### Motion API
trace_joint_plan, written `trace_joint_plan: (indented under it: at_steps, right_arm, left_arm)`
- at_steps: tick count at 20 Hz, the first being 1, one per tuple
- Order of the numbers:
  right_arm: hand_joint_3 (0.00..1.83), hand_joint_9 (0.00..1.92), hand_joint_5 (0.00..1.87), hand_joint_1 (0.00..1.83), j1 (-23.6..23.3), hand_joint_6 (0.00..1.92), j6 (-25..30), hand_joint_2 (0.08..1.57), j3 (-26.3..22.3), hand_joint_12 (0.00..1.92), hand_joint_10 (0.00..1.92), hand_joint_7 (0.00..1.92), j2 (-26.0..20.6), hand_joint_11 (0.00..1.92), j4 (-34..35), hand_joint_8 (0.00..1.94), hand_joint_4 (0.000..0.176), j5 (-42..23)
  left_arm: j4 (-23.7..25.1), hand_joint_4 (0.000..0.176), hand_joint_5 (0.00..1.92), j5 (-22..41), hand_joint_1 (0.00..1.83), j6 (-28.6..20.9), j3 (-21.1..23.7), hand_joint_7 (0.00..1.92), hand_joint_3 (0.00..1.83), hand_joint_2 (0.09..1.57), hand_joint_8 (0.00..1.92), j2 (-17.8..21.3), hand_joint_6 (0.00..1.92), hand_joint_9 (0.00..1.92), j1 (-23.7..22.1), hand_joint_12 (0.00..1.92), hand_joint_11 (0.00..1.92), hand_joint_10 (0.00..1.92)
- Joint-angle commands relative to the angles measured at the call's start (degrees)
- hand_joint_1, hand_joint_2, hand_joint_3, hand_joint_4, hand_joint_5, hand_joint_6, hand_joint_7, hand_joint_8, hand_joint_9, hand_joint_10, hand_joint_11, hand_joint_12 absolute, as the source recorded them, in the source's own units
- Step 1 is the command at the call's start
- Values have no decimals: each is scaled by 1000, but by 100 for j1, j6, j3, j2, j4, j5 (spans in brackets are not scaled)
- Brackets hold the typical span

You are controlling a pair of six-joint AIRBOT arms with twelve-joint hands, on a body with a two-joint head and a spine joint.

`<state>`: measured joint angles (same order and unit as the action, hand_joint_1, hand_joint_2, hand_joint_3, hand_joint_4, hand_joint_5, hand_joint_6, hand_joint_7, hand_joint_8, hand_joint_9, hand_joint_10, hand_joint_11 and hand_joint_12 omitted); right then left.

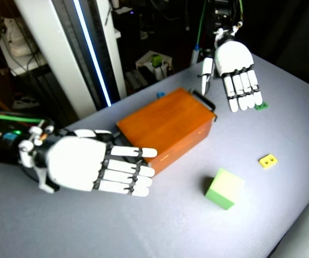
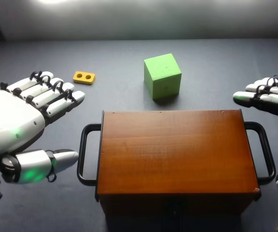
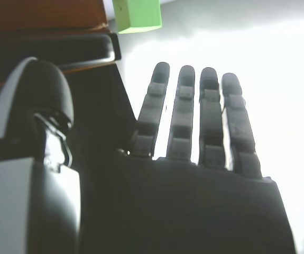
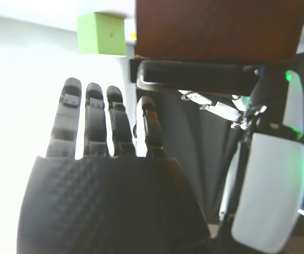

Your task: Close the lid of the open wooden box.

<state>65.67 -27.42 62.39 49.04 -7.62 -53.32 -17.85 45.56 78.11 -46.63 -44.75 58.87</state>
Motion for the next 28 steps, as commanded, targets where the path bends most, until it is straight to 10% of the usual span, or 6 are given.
trace_joint_plan:
  at_steps: [1, 12, 21, 24, 26, 28]
  right_arm:
    - [0, 0, 0, 718, -21, 0, 27, 798, -18, 0, 0, 0, -23, 0, 121, 0, 176, -651]
    - [3, 0, 0, 705, 148, 0, -12, 838, -179, 0, 0, 0, -294, 0, 491, 0, 176, -1545]
    - [21, 0, 0, 419, 148, 0, -207, 1088, -71, 0, 0, 0, -141, 0, 1415, 0, 165, -3174]
    - [14, 60, 56, 589, 147, 6, -207, 1200, -83, 6, 8, 104, -162, 18, 1557, 10, 25, -3752]
    - [0, 268, 157, 721, 146, 6, -207, 1221, -130, 31, 13, 315, -201, 171, 1580, 9, 43, -4149]
    - [0, 124, 254, 1117, 146, 9, -208, 1136, -175, 2, 0, 172, -222, 18, 1582, 0, 4, -4578]
  left_arm:
    - [69, 0, 0, 649, 0, -18, 14, 0, 11, 1313, 0, 45, 0, 0, -6, 0, 0, 0]
    - [209, 0, 0, 1639, 0, -564, 132, 0, 0, 1248, 0, 339, 0, 0, 171, 0, 0, 0]
    - [376, 0, 0, 3254, 0, -2455, -446, 0, 0, 1270, 0, 199, 0, 0, 146, 0, 0, 0]
    - [389, 0, 0, 4054, 173, -2930, -507, 0, 19, 1372, 0, 200, 0, 0, 226, 0, 0, 0]
    - [380, 0, 0, 4528, 370, -3023, -493, 0, 10, 1381, 0, 196, 0, 0, 256, 0, 0, 0]
    - [433, 0, 0, 4803, 162, -3207, -504, 0, 0, 1357, 0, 147, 0, 0, 263, 0, 0, 0]
